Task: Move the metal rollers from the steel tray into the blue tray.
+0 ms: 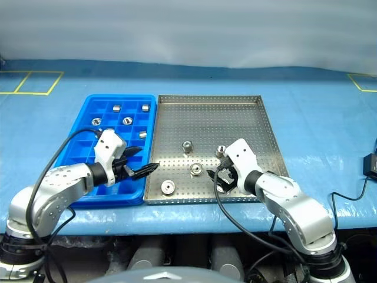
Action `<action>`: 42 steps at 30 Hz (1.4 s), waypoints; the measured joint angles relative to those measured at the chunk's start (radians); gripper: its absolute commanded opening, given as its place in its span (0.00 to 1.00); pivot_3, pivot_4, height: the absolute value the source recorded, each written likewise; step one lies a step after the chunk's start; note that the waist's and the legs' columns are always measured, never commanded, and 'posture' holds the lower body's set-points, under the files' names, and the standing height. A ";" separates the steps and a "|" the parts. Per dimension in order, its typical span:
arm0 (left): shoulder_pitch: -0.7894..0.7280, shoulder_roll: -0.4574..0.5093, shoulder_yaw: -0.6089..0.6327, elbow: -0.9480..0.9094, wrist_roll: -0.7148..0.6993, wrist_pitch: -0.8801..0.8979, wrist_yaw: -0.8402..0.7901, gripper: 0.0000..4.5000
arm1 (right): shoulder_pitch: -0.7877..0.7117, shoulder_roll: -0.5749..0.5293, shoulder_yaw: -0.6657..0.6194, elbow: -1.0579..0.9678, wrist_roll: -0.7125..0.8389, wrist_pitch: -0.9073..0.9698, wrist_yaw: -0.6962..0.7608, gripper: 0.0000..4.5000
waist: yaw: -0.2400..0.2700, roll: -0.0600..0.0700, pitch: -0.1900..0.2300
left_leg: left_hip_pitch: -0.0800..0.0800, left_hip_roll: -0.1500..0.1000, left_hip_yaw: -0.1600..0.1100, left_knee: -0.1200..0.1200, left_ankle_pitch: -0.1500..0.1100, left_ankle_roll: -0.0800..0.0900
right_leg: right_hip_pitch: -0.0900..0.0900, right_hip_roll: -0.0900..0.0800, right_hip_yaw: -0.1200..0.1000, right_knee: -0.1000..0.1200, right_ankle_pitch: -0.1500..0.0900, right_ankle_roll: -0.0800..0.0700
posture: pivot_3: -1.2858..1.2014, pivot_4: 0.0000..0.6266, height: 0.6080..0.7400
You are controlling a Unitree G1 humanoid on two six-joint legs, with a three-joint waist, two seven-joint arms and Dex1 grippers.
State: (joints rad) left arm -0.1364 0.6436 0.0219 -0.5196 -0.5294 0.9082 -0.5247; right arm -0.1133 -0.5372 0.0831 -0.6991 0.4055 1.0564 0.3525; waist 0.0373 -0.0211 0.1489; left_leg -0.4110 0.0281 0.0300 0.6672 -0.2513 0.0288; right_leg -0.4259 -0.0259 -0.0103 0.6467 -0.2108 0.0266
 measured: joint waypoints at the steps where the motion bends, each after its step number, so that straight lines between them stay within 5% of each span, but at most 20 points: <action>1: 0.000 0.000 0.000 0.000 0.000 0.000 0.000 1.00 | 0.000 0.001 0.002 0.000 -0.001 -0.002 -0.001 0.99 | 0.000 0.000 0.000 | 0.000 0.000 0.000 0.000 0.000 0.000 | 0.000 0.000 0.000 0.000 0.000 0.000 | 0.56 0.24 1.00; 35: -0.001 -0.004 -0.003 0.000 0.004 -0.003 0.000 1.00 | 0.012 0.010 0.014 0.006 -0.024 -0.009 -0.024 0.99 | 0.000 0.000 0.000 | 0.000 0.000 0.000 0.000 0.000 0.000 | 0.000 0.000 0.000 0.000 0.000 -0.001 | 0.55 0.24 1.00; 42: -0.141 -0.015 -0.076 0.048 0.030 0.016 -0.003 1.00 | 0.013 0.015 0.017 0.006 -0.030 -0.008 -0.030 0.99 | 0.004 0.000 0.000 | 0.000 -0.001 -0.001 0.002 0.000 0.001 | 0.001 0.000 0.000 0.001 0.001 -0.001 | 0.55 0.24 1.00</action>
State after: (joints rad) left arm -0.2777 0.6290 -0.0545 -0.4720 -0.4989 0.9239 -0.5275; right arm -0.1004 -0.5220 0.0997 -0.6933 0.3754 1.0483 0.3227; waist 0.0418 -0.0213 0.1489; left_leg -0.4112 0.0274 0.0294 0.6691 -0.2509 0.0294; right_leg -0.4250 -0.0258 -0.0108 0.6473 -0.2100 0.0256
